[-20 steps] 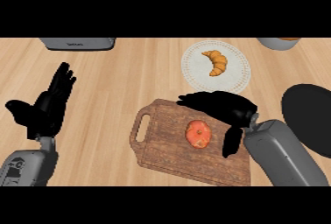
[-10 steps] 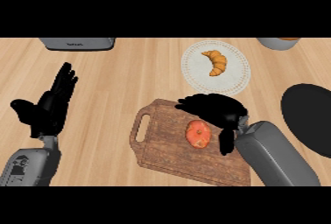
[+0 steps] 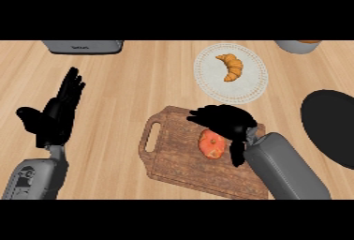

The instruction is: Pick the squash from the cutting board and place it in the pan

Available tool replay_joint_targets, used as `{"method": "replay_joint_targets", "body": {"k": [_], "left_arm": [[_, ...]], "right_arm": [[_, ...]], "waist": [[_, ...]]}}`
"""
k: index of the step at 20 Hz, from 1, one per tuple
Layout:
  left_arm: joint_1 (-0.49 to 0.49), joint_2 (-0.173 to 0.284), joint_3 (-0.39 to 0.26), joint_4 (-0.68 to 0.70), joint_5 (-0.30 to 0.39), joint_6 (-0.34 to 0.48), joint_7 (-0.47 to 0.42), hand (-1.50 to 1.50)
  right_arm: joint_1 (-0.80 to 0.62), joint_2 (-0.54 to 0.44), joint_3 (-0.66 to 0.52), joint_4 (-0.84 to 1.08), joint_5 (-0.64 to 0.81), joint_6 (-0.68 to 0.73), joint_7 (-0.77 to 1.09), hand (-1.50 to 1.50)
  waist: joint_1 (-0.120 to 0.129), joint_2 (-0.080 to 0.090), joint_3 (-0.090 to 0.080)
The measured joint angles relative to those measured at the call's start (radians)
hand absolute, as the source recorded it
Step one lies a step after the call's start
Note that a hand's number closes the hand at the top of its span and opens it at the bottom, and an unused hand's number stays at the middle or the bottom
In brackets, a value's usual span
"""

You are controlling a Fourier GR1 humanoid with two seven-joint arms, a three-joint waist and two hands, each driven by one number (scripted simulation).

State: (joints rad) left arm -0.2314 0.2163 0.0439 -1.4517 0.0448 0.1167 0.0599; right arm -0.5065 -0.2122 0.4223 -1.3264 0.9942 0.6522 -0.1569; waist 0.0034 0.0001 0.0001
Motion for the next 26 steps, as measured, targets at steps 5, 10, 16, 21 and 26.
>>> {"method": "replay_joint_targets", "body": {"k": [5, 10, 16, 21, 26], "left_arm": [[0.001, 0.015, 0.022, -0.023, 0.008, -0.031, 0.024, 0.0], [0.012, -0.005, 0.017, -0.044, -0.016, -0.024, 0.036, 0.0], [-0.011, -0.006, 0.034, -0.017, -0.014, -0.038, 0.036, 0.0], [0.004, -0.024, 0.03, -0.039, -0.027, -0.034, 0.038, 0.0], [0.009, -0.017, 0.053, -0.03, -0.023, -0.046, 0.024, 0.0]], "right_arm": [[-0.008, 0.047, 0.016, 0.082, 0.067, -0.042, -0.013, -1.5], [-0.009, 0.062, 0.007, 0.111, 0.11, -0.021, -0.031, -1.5], [-0.027, 0.065, 0.03, 0.173, 0.141, -0.056, -0.146, 1.5], [-0.004, 0.064, 0.028, 0.166, 0.181, -0.103, -0.203, 1.5], [0.028, 0.104, -0.018, 0.16, 0.202, -0.125, -0.144, 1.5]], "waist": [[0.001, 0.0, 0.0], [0.0, 0.0, 0.0], [0.0, 0.0, 0.0], [0.001, -0.004, 0.0], [-0.004, -0.005, 0.0]]}}
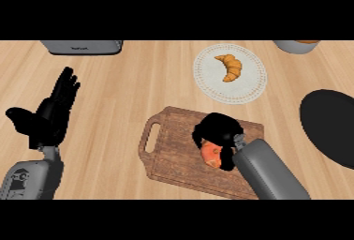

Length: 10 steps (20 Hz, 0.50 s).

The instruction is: Pick the squash from the cutting board and place it in the pan

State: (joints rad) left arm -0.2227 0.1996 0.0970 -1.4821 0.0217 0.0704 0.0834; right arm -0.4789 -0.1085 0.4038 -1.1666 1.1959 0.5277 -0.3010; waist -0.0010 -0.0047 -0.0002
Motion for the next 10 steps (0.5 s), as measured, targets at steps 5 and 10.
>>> {"method": "replay_joint_targets", "body": {"k": [5, 10], "left_arm": [[0.03, 0.01, 0.019, -0.001, -0.001, 0.007, -0.006, 0.0], [0.027, 0.013, 0.025, 0.004, 0.001, 0.008, -0.001, 0.0]], "right_arm": [[0.094, 0.08, -0.19, -0.02, -0.023, -0.072, 0.325, 1.5], [0.168, 0.1, -0.232, -0.168, -0.011, -0.265, 0.613, 1.5]], "waist": [[-0.041, -0.01, -0.001], [-0.048, -0.013, -0.001]]}}
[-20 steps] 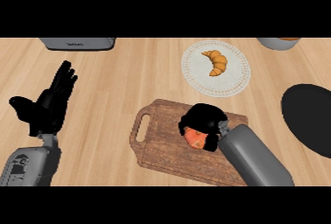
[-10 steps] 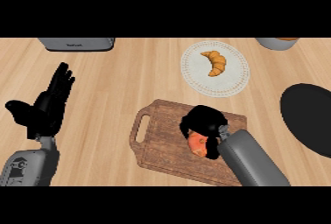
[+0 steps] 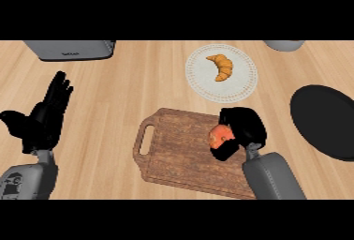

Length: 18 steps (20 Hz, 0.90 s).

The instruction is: Pick the squash from the cutting board and place it in the pan

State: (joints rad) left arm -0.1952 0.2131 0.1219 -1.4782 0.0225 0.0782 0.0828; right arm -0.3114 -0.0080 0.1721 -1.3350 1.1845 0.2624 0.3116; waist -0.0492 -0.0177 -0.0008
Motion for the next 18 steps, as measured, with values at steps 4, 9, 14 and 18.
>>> {"method": "replay_joint_targets", "body": {"k": [4, 9, 14, 18], "left_arm": [[-0.011, -0.01, -0.009, 0.003, -0.007, 0.007, 0.006, 0.0], [-0.032, -0.019, -0.017, 0.022, -0.01, 0.004, -0.004, 0.0], [-0.031, -0.014, -0.017, 0.013, -0.006, -0.011, -0.006, 0.0], [-0.021, -0.021, -0.021, 0.011, -0.01, -0.012, -0.021, 0.0]], "right_arm": [[0.034, 0.005, 0.04, -0.196, 0.034, -0.101, 0.173, 1.5], [0.087, 0.007, 0.113, -0.433, 0.095, -0.154, 0.368, 1.5], [0.104, -0.011, 0.022, -0.572, 0.07, -0.19, 0.397, 1.5], [0.086, -0.032, -0.128, -0.595, -0.052, -0.248, 0.358, 1.5]], "waist": [[0.006, 0.001, 0.0], [0.021, 0.008, 0.0], [0.036, 0.013, 0.001], [0.042, 0.016, 0.001]]}}
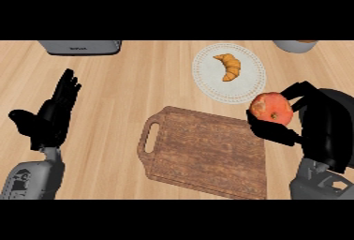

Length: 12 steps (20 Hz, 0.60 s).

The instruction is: Pick the squash from the cutting board and place it in the pan

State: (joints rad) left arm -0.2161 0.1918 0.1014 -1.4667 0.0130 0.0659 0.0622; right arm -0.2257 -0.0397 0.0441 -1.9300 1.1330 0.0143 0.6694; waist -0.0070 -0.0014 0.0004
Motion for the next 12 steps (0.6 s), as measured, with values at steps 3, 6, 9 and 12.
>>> {"method": "replay_joint_targets", "body": {"k": [3, 6, 9, 12], "left_arm": [[0.005, -0.002, -0.006, -0.03, -0.004, 0.004, 0.025, 0.0], [0.018, 0.001, -0.004, -0.05, 0.0, -0.003, 0.034, 0.0], [0.004, -0.004, -0.006, -0.046, -0.004, 0.003, 0.04, 0.0], [-0.015, -0.005, -0.008, -0.023, -0.006, -0.002, 0.036, 0.0]], "right_arm": [[-0.003, -0.045, -0.122, 0.008, -0.105, -0.021, -0.05, 1.5], [0.005, -0.122, -0.242, 0.091, -0.175, -0.06, -0.14, 1.5], [0.017, -0.2, -0.355, 0.211, -0.25, -0.108, -0.262, 1.5], [-0.001, -0.285, -0.437, 0.367, -0.284, -0.15, -0.372, 1.5]], "waist": [[0.003, 0.001, 0.0], [0.006, 0.002, 0.0], [0.006, 0.003, 0.001], [0.008, 0.005, 0.001]]}}
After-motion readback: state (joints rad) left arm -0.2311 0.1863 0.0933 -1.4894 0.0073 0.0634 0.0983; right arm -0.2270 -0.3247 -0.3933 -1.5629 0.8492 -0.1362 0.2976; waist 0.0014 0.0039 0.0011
